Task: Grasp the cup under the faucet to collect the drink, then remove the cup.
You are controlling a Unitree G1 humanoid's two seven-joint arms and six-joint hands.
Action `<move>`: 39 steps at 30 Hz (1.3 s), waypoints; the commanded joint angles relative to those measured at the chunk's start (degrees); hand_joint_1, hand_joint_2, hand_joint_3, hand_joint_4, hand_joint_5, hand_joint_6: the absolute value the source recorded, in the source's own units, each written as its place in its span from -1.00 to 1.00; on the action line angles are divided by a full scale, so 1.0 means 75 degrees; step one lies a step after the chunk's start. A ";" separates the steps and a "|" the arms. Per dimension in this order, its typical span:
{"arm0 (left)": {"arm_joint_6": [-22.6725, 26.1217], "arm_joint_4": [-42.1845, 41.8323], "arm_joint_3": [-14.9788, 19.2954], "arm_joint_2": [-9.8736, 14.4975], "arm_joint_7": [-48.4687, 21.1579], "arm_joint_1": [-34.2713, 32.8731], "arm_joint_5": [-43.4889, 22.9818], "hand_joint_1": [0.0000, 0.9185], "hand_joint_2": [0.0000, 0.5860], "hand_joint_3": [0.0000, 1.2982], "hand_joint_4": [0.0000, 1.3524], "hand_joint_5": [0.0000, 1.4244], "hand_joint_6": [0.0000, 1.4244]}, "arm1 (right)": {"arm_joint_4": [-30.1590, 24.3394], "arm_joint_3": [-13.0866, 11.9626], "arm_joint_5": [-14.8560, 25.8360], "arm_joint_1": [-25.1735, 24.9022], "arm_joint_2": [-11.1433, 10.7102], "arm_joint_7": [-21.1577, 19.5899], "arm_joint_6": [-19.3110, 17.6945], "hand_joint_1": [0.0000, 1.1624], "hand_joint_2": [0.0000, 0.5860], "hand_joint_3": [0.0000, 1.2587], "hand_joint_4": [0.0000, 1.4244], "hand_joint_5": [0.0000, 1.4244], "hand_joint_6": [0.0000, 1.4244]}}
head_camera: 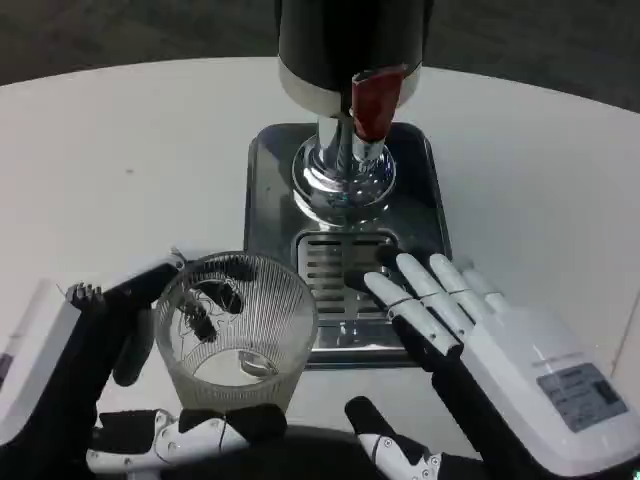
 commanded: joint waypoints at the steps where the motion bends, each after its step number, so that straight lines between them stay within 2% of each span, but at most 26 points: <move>1: 0.0001 -0.0154 -0.0004 -0.0100 0.0088 0.0032 -0.0071 0.10 -0.57 0.44 0.58 0.79 0.95 | -0.0041 0.0017 -0.0006 0.0069 0.0109 0.0068 0.0025 -0.34 0.53 -0.82 -0.97 -1.00 -1.00; 8: 0.0052 0.0023 0.0099 -0.0181 0.0232 -0.0066 0.0126 0.10 -0.58 0.44 0.58 0.77 0.95 | 0.0009 0.0016 -0.0078 -0.0102 0.0155 0.0141 0.0011 -0.34 0.53 -0.82 -0.97 -1.00 -1.00; 16: 0.0252 0.0706 0.0149 -0.0199 0.0751 -0.0851 0.0766 0.10 -0.58 0.44 0.58 0.77 0.95 | -0.0107 0.0043 -0.0228 0.0194 0.0287 0.0116 0.0054 -0.33 0.56 -0.80 -0.96 -1.00 -1.00; 24: 0.0452 0.1913 -0.0209 -0.0216 0.1533 -0.2011 0.1482 0.10 -0.58 0.44 0.58 0.77 0.95 | -0.0242 -0.0021 -0.0334 0.0452 0.0410 0.0064 0.0007 -0.31 0.56 -0.80 -0.96 -1.00 -1.00; 28: 0.0591 0.2637 -0.0387 -0.0260 0.1782 -0.2511 0.1384 0.10 -0.58 0.44 0.58 0.77 0.95 | -0.0331 -0.0088 -0.0335 0.0564 0.0443 0.0073 -0.0010 -0.30 0.55 -0.80 -0.95 -1.00 -1.00; 32: 0.0366 0.3674 -0.0640 -0.0025 0.2201 -0.3194 0.1703 0.10 -0.59 0.44 0.58 0.78 0.95 | -0.0393 -0.0114 -0.0340 0.0674 0.0470 0.0059 -0.0019 -0.30 0.56 -0.80 -0.95 -1.00 -1.00; 39: 0.0277 0.5035 -0.1106 0.0132 0.2907 -0.4206 0.2029 0.12 -0.60 0.44 0.58 0.79 0.95 | -0.0445 -0.0097 -0.0374 0.0816 0.0564 0.0048 0.0017 -0.28 0.58 -0.80 -0.95 -1.00 -1.00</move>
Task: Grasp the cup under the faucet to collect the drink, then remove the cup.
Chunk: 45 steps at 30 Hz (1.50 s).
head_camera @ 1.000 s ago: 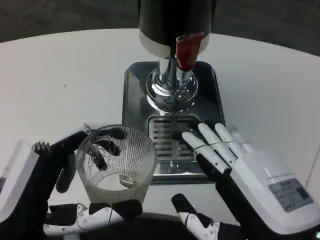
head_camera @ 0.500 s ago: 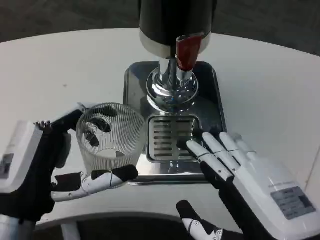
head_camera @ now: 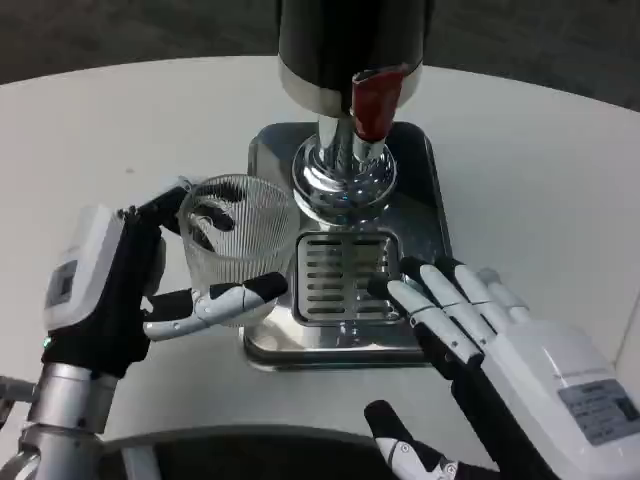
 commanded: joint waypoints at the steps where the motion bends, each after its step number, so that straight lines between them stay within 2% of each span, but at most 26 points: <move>1: -0.0216 0.0670 -0.0341 0.0105 0.0659 -0.0680 0.0300 0.12 -0.60 0.44 0.58 0.79 0.95 | -0.0119 -0.0019 -0.0050 0.0149 0.0091 -0.0050 -0.0015 -0.28 0.58 -0.80 -0.95 -1.00 -1.00; 11: -0.0223 0.2461 -0.1468 0.0198 0.1718 -0.2062 0.1128 0.12 -0.61 0.42 0.58 0.79 0.95 | -0.0166 0.0075 -0.0191 0.0231 0.0271 -0.0043 -0.0048 -0.27 0.58 -0.80 -0.94 -1.00 -1.00; 16: -0.0198 0.3261 -0.1935 0.0011 0.2159 -0.2555 0.1226 0.13 -0.61 0.43 0.58 0.79 0.95 | -0.0251 0.0133 -0.0296 0.0375 0.0432 -0.0079 -0.0013 -0.26 0.58 -0.80 -0.94 -1.00 -1.00; 23: -0.0311 0.4471 -0.2252 -0.0221 0.2537 -0.3277 0.1027 0.14 -0.60 0.43 0.58 0.79 0.95 | -0.0362 0.0081 -0.0425 0.0340 0.0526 -0.0043 -0.0030 -0.26 0.58 -0.80 -0.94 -1.00 -1.00; 26: -0.0166 0.4853 -0.2392 -0.0462 0.2776 -0.3546 0.1041 0.14 -0.60 0.43 0.58 0.79 0.95 | -0.0386 0.0034 -0.0403 0.0313 0.0530 0.0021 -0.0030 -0.26 0.58 -0.80 -0.94 -1.00 -1.00; 31: -0.0250 0.5007 -0.2831 -0.0582 0.3097 -0.3688 0.1308 0.15 -0.61 0.43 0.58 0.79 0.95 | -0.0440 -0.0017 -0.0414 0.0289 0.0564 0.0062 0.0002 -0.25 0.57 -0.80 -0.94 -1.00 -1.00; 43: -0.0206 0.5378 -0.3402 -0.0485 0.3455 -0.3697 0.1315 0.17 -0.62 0.42 0.58 0.79 0.95 | -0.0511 -0.0063 -0.0388 0.0386 0.0684 0.0107 0.0050 -0.22 0.55 -0.79 -0.93 -1.00 -1.00; 45: -0.0136 0.5393 -0.3479 -0.0449 0.3538 -0.3685 0.1362 0.17 -0.65 0.44 0.57 0.77 0.89 | -0.0514 -0.0083 -0.0361 0.0416 0.0700 0.0113 0.0066 -0.22 0.55 -0.79 -0.93 -1.00 -1.00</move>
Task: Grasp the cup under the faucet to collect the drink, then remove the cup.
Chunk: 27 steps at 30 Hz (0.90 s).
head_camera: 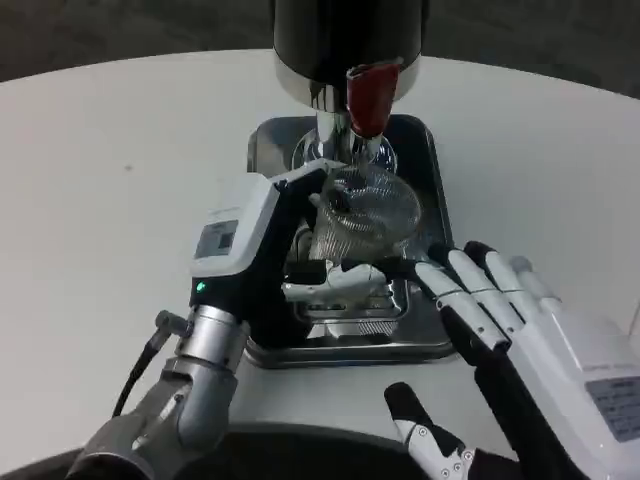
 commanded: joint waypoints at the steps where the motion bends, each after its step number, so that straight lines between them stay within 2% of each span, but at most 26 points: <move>1: 0.0167 0.0101 -0.0272 0.0166 0.0322 0.0047 0.0268 0.17 -0.70 0.45 0.54 0.73 0.81 | -0.0157 -0.0036 0.0055 0.0139 0.0069 0.0071 0.0063 -0.22 0.55 -0.79 -0.93 -1.00 -1.00; 3: 0.0288 0.0071 -0.0415 0.0229 0.0474 0.0049 0.0409 0.15 -0.81 0.40 0.40 0.56 0.52 | -0.0159 -0.0030 0.0066 0.0147 0.0072 0.0068 0.0067 -0.22 0.55 -0.79 -0.93 -1.00 -1.00; 6: 0.0375 0.0075 -0.0452 0.0228 0.0435 0.0084 0.0360 0.07 -0.80 0.20 0.13 0.33 0.15 | -0.0164 0.0004 0.0050 0.0154 0.0097 0.0070 0.0076 -0.22 0.55 -0.79 -0.93 -0.99 -1.00; 10: 0.0395 -0.0071 -0.0608 0.0329 0.0565 0.0107 0.0514 -0.15 -0.74 -0.22 -0.30 0.11 -0.11 | -0.0166 -0.0021 0.0077 0.0202 0.0105 0.0074 0.0086 -0.22 0.55 -0.79 -0.93 -0.98 -1.00; 14: 0.0381 -0.0173 -0.0617 0.0341 0.0517 0.0173 0.0378 -0.30 -0.74 -0.56 -0.53 -0.13 -0.43 | -0.0175 -0.0045 0.0113 0.0240 0.0106 0.0072 0.0073 -0.21 0.55 -0.79 -0.93 -0.98 -1.00; 18: 0.0341 -0.0232 -0.0675 0.0409 0.0496 0.0208 0.0410 -0.35 -0.73 -0.77 -0.71 -0.21 -0.47 | -0.0198 -0.0046 0.0133 0.0274 0.0109 0.0064 0.0061 -0.21 0.55 -0.79 -0.93 -0.97 -1.00; 22: 0.0339 -0.0325 -0.0631 0.0441 0.0515 0.0302 0.0336 -0.39 -0.76 -0.82 -0.75 -0.23 -0.51 | -0.0218 -0.0047 0.0167 0.0345 0.0111 0.0058 0.0056 -0.21 0.55 -0.78 -0.93 -0.95 -0.98; 27: 0.0276 -0.0578 -0.0477 0.0496 0.0497 0.0535 0.0132 -0.63 -0.88 -0.88 -0.82 -0.31 -0.61 | -0.0231 -0.0046 0.0184 0.0370 0.0120 0.0045 0.0037 -0.21 0.56 -0.77 -0.93 -0.95 -0.98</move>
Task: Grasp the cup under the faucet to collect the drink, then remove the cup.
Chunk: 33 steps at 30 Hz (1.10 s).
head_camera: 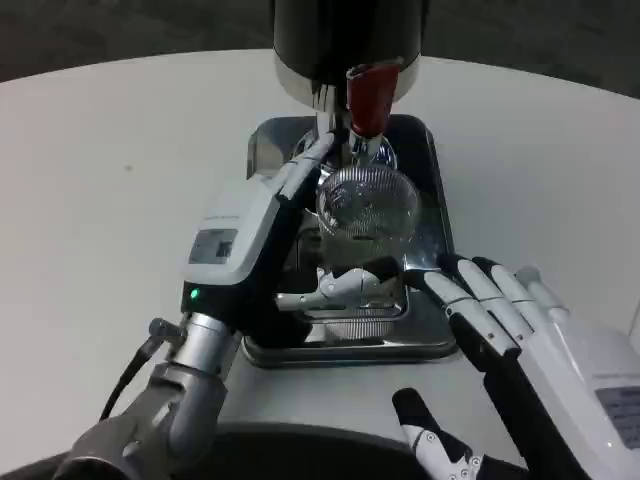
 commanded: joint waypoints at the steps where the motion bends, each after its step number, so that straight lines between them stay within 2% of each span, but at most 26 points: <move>1: -0.0128 -0.0326 0.0164 0.0118 -0.0050 0.0411 -0.0193 -0.69 -0.90 -0.89 -0.83 -0.33 -0.61 | -0.0165 -0.0009 0.0057 0.0102 0.0028 0.0039 -0.0006 -0.22 0.56 -0.77 -0.93 -0.95 -0.98; 4: -0.0260 -0.0762 0.0415 0.0251 -0.0116 0.0826 -0.0423 -0.88 -0.97 -0.90 -0.85 -0.36 -0.64 | -0.0172 -0.0033 0.0054 0.0122 0.0024 0.0044 -0.0002 -0.22 0.57 -0.77 -0.93 -0.95 -0.98; 8: -0.0400 -0.1702 0.0924 0.0506 -0.0332 0.1621 -0.0878 -1.00 -1.00 -0.90 -0.85 -0.38 -0.67 | -0.0113 -0.0098 0.0070 0.0214 -0.0034 0.0007 -0.0028 -0.23 0.58 -0.77 -0.93 -0.95 -0.98; 10: -0.0408 -0.2285 0.1156 0.0709 -0.0372 0.1985 -0.0900 -1.00 -0.94 -0.89 -0.85 -0.40 -0.68 | -0.0060 -0.0110 0.0078 0.0244 -0.0063 -0.0014 -0.0048 -0.23 0.58 -0.77 -0.93 -0.95 -0.98; 12: -0.0391 -0.2866 0.1386 0.0868 -0.0534 0.2323 -0.0984 -1.00 -0.80 -0.89 -0.86 -0.43 -0.71 | -0.0003 -0.0107 0.0090 0.0245 -0.0093 -0.0036 -0.0063 -0.23 0.58 -0.77 -0.93 -0.95 -0.98; 16: -0.0708 -0.3992 0.2030 0.1096 -0.1373 0.2965 -0.1943 -1.00 -0.65 -0.91 -0.92 -0.56 -0.78 | 0.0182 -0.0091 0.0071 0.0156 -0.0177 -0.0085 -0.0095 -0.23 0.58 -0.77 -0.93 -0.95 -0.98; 19: -0.0924 -0.4783 0.2459 0.1256 -0.2332 0.3275 -0.2892 -1.00 -0.58 -0.95 -0.98 -0.64 -0.78 | 0.0288 -0.0082 0.0069 0.0103 -0.0233 -0.0112 -0.0118 -0.24 0.58 -0.77 -0.93 -0.95 -0.98; 22: -0.1038 -0.5399 0.2704 0.1470 -0.3631 0.3442 -0.4129 -1.00 -0.51 -1.00 -1.00 -0.75 -0.82 | 0.0401 -0.0042 0.0005 0.0041 -0.0307 -0.0172 -0.0195 -0.24 0.58 -0.77 -0.93 -0.95 -0.98; 24: -0.1033 -0.5730 0.2863 0.1555 -0.4248 0.3526 -0.4633 -1.00 -0.48 -1.00 -1.00 -0.82 -0.85 | 0.0468 -0.0011 -0.0073 0.0019 -0.0368 -0.0247 -0.0274 -0.24 0.58 -0.77 -0.93 -0.95 -0.98; 28: -0.0681 -0.6632 0.3123 0.1810 -0.5823 0.3542 -0.6224 -1.00 -0.46 -1.00 -1.00 -0.86 -0.87 | 0.0668 0.0118 -0.0329 0.0051 -0.0613 -0.0551 -0.0581 -0.24 0.58 -0.79 -0.95 -1.00 -1.00; 30: -0.0363 -0.6830 0.3178 0.1872 -0.6738 0.3378 -0.7116 -1.00 -0.45 -1.00 -1.00 -0.86 -0.87 | 0.0734 0.0149 -0.0351 0.0073 -0.0667 -0.0606 -0.0635 -0.24 0.58 -0.81 -0.96 -1.00 -1.00; 33: -0.0008 -0.6918 0.3361 0.1981 -0.7825 0.2989 -0.7929 -1.00 -0.44 -1.00 -1.00 -0.86 -0.87 | 0.0779 0.0155 -0.0320 0.0068 -0.0682 -0.0630 -0.0634 -0.24 0.58 -0.81 -0.97 -1.00 -1.00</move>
